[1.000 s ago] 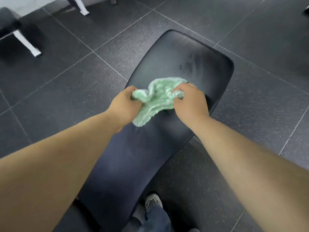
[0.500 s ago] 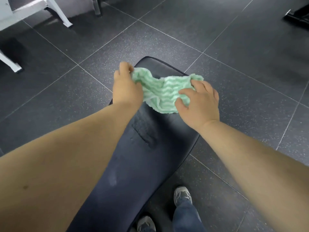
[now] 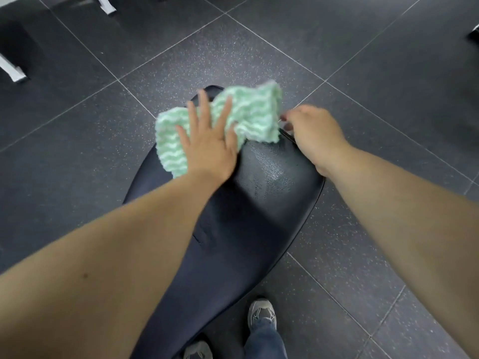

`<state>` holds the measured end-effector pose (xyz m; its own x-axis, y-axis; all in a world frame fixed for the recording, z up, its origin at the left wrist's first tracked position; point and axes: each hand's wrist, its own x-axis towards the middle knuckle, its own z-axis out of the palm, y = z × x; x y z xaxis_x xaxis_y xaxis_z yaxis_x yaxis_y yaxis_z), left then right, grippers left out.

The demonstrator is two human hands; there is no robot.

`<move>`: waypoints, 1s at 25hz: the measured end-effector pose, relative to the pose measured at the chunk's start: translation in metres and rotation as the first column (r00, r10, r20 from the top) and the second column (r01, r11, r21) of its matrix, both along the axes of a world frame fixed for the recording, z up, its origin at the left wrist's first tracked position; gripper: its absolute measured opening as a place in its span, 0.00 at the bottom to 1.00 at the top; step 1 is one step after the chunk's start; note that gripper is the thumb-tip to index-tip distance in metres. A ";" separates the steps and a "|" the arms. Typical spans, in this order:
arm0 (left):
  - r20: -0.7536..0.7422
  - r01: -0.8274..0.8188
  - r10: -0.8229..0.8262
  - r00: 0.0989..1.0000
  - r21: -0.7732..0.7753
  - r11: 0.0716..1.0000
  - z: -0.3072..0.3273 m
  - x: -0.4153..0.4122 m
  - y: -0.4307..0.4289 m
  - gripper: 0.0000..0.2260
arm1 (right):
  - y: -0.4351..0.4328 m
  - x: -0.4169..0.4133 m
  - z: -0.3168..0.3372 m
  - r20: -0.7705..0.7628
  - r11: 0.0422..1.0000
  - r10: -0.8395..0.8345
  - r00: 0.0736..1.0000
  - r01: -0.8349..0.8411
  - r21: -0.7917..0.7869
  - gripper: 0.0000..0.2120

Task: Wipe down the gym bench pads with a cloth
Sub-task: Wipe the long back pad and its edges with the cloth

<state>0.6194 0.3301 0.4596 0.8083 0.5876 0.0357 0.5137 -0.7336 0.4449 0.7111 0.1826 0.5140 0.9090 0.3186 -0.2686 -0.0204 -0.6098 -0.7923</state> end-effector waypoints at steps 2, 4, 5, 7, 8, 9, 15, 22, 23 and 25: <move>-0.078 -0.298 0.289 0.954 -0.159 0.941 0.008 0.018 0.019 0.21 | 0.006 0.009 -0.008 -0.172 0.998 0.017 0.985 -0.006 0.060 0.11; -0.133 -0.197 0.180 0.975 -0.125 0.972 0.014 0.017 -0.001 0.21 | 0.014 0.016 -0.005 -0.221 0.996 0.006 0.975 0.012 0.084 0.11; -0.096 0.005 -0.008 0.995 -0.024 1.000 0.009 0.006 -0.023 0.22 | 0.016 0.018 -0.003 -0.265 0.995 -0.002 0.964 0.029 0.099 0.13; -0.006 0.436 -0.438 0.899 0.114 0.893 -0.001 -0.028 -0.062 0.23 | 0.010 0.024 0.003 -0.450 0.984 0.048 0.892 0.034 0.173 0.18; 0.002 0.546 -0.553 0.833 0.159 0.823 -0.005 -0.041 -0.063 0.24 | 0.004 0.026 0.005 -0.542 0.977 0.087 0.836 0.036 0.212 0.20; 0.009 0.613 -0.625 0.780 0.185 0.768 -0.006 -0.042 -0.050 0.25 | -0.003 0.025 0.004 -0.604 0.966 0.107 0.790 0.060 0.250 0.21; -0.154 0.015 0.003 0.988 0.119 0.993 0.015 0.039 0.037 0.23 | -0.016 0.024 -0.017 -0.559 0.950 0.105 0.822 0.083 0.301 0.25; -0.286 -0.245 0.176 0.942 -0.230 0.942 0.067 0.077 0.038 0.17 | -0.003 0.029 -0.016 -0.429 0.980 0.031 0.903 0.058 0.192 0.23; -0.306 -0.138 0.091 0.947 -0.135 0.981 0.068 0.077 0.036 0.18 | 0.000 0.031 -0.019 -0.415 0.980 -0.013 0.910 0.095 0.177 0.24; -0.322 0.061 -0.055 0.945 0.009 0.998 0.067 0.080 0.033 0.17 | 0.003 0.037 -0.024 -0.503 0.961 -0.066 0.862 0.190 0.199 0.26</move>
<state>0.6999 0.3633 0.5262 0.8112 0.5415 -0.2208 0.5837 -0.7728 0.2493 0.7478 0.1855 0.4902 0.7178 0.3181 -0.6193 -0.5057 -0.3733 -0.7778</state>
